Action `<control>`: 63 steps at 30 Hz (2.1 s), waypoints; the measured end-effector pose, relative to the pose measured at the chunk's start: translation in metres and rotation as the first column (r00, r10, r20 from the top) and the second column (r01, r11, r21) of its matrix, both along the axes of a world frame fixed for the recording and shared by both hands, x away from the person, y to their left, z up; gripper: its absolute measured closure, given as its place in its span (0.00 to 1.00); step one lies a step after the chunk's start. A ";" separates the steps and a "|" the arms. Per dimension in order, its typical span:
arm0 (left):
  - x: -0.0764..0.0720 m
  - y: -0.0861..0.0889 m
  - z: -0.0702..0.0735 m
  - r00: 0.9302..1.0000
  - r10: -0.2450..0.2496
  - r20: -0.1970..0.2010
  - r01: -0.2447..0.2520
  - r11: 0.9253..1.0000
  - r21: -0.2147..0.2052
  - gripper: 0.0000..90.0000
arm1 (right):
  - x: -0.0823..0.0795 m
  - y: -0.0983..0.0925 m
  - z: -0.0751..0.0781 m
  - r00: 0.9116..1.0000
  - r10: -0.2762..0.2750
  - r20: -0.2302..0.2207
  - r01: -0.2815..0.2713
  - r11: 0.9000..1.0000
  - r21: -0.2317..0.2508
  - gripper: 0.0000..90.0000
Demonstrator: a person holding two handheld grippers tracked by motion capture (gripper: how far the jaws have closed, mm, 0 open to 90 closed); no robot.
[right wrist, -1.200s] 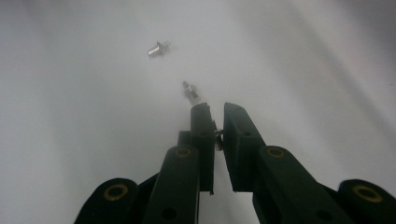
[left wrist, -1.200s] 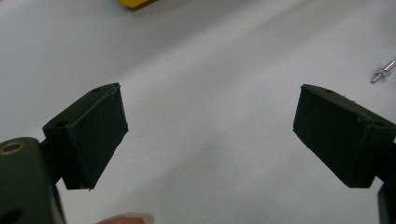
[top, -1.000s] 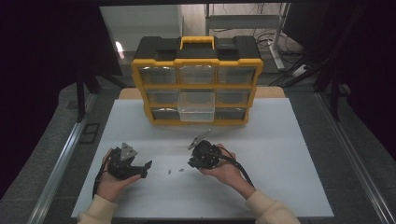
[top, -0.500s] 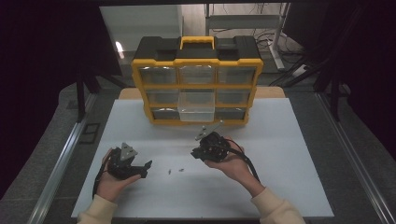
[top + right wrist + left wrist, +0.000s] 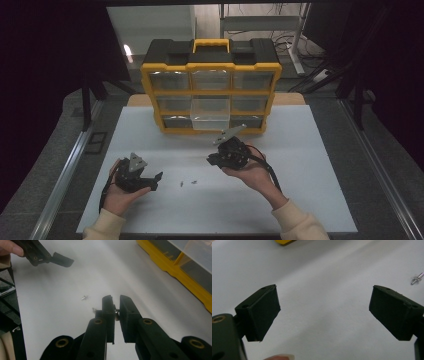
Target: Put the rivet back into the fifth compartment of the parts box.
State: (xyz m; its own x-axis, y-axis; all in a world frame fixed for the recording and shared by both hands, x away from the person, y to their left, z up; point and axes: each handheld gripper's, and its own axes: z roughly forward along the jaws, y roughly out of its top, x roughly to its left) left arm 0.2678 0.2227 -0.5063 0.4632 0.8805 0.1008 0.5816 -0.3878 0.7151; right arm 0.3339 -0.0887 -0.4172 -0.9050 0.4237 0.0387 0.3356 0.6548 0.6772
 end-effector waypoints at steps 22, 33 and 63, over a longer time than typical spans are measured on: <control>0.001 -0.001 0.000 1.000 0.000 -0.003 0.000 1.000 -0.003 0.11 | 0.009 -0.009 0.024 0.999 -0.028 0.019 0.027 0.999 0.041 0.92; 0.001 0.000 0.000 1.000 0.000 -0.003 0.000 1.000 -0.004 0.11 | 0.018 -0.007 0.038 0.999 -0.033 0.025 0.032 0.998 0.051 0.92; 0.001 0.001 0.001 1.000 0.003 -0.001 -0.003 1.000 -0.009 0.11 | 0.053 -0.002 0.074 0.996 -0.085 0.027 0.083 0.994 0.072 0.92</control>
State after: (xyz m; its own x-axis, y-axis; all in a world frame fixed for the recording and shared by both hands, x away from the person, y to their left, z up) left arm 0.2687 0.2241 -0.5056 0.4609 0.8827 0.0922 0.5835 -0.3796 0.7180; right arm 0.3872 -0.0909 -0.3436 -0.8677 0.4951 0.0441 0.3656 0.5756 0.7315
